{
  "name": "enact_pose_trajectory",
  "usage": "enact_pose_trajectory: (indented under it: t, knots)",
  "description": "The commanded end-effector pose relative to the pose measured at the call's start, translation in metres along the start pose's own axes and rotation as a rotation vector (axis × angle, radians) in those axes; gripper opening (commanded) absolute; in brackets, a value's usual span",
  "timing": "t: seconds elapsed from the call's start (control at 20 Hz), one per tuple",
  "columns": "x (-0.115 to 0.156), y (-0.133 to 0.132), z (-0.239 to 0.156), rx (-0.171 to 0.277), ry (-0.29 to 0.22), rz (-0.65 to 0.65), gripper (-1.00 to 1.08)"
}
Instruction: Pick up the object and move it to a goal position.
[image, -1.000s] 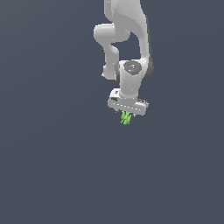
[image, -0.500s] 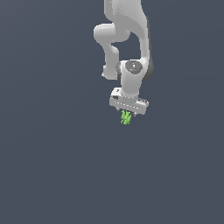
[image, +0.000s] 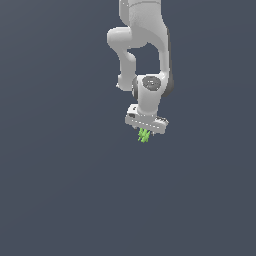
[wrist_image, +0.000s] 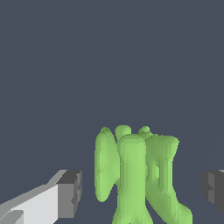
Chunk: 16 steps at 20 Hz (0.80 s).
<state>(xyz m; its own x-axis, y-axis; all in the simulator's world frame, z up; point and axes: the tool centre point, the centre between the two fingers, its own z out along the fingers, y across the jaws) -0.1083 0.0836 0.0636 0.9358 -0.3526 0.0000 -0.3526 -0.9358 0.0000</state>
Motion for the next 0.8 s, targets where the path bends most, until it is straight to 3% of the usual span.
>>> enact_pose_trajectory:
  t: [0.0,0.35,0.4,0.75]
  knots:
    - [-0.001,0.0,0.011,0.0,0.0,0.001,1.0]
    - [0.0,0.0,0.024,0.0,0.0,0.002,1.0]
    - [0.0,0.0,0.024,0.0,0.0,0.002,-1.0]
    - [0.0,0.0,0.024,0.0,0.0,0.002,-1.0]
